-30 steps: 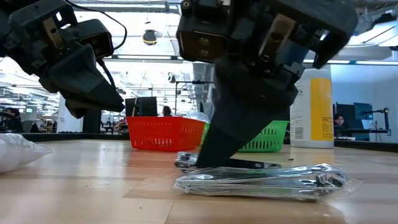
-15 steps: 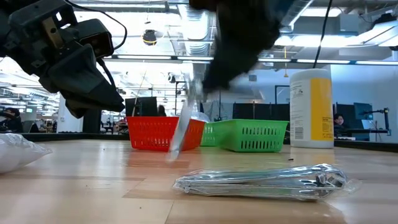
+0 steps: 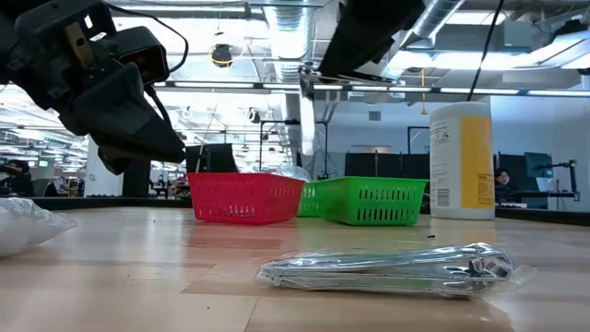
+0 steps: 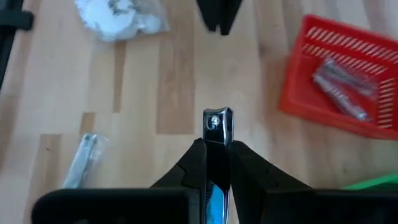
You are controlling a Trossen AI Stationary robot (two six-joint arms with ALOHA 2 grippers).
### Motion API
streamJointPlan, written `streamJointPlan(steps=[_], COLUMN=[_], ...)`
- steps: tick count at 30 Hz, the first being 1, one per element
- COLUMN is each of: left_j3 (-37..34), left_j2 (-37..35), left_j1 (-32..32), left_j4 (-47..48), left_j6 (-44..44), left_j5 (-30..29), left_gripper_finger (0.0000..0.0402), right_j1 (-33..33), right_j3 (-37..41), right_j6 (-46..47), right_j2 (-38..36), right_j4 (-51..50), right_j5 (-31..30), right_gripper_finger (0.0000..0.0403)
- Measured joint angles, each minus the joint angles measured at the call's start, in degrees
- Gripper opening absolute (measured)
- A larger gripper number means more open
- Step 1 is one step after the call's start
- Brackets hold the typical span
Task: Pick & Place Travel size toiletries
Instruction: Put the silver nail cutter into the bottom red bin
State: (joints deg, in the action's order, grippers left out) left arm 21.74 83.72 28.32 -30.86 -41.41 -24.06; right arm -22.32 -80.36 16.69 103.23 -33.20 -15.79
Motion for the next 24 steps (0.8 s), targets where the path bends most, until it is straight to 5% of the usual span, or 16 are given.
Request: streamJointPlan(steps=[24], left_j3=[0.0], left_j2=[0.0], left_j1=[-0.2], left_j4=[-1.8], left_j6=[2.3], left_j5=[-4.1], left_gripper_finger=[0.0058], right_j1=[10.4], right_j3=[-0.9], right_j6=[-7.7], right_j2=[-0.2], right_j4=[-4.9], right_j5=[-3.8], right_gripper_finger=[0.0036])
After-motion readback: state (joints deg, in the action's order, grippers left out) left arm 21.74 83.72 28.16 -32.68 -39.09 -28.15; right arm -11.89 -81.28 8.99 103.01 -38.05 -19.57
